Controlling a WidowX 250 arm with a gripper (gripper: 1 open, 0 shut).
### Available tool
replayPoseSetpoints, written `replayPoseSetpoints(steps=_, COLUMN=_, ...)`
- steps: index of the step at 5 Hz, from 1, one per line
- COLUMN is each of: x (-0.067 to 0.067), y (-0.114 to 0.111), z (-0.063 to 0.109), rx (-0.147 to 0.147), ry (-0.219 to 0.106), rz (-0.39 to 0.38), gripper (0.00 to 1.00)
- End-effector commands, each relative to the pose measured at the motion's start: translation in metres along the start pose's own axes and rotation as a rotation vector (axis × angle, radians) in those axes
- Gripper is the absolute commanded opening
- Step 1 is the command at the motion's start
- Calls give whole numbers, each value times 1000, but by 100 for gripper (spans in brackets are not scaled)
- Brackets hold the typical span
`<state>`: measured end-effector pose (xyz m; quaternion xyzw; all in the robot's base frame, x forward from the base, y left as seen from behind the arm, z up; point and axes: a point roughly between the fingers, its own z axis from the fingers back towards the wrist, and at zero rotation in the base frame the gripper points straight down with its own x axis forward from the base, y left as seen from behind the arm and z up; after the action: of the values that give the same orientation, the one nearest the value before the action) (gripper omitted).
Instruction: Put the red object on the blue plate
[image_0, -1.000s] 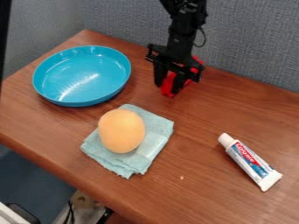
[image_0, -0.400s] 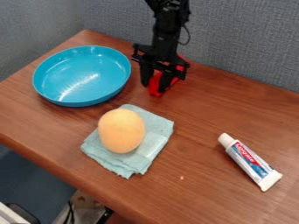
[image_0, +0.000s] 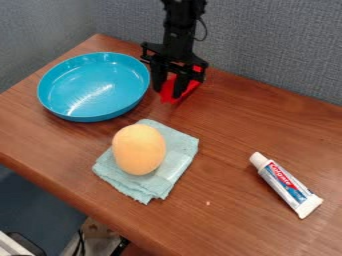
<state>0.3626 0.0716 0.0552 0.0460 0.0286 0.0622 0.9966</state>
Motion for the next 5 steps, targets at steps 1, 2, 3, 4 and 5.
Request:
replayPoseSetpoints(steps=1, x=0, y=21, z=35, rx=0, ry=-86, rz=56, gripper=0)
replayPoseSetpoints(steps=2, x=-5, y=36, z=40, rx=-3, ry=-93, rz=92, gripper=0)
replayPoseSetpoints(steps=3, x=-17, y=63, z=49, rx=-5, ry=-106, rz=151, gripper=0)
replayPoseSetpoints(steps=4, x=-26, y=92, z=50, rx=-7, ry=-108, rz=231, gripper=0)
replayPoseSetpoints(steps=5, x=-30, y=116, z=42, rx=-2, ry=-95, rz=288, gripper=0)
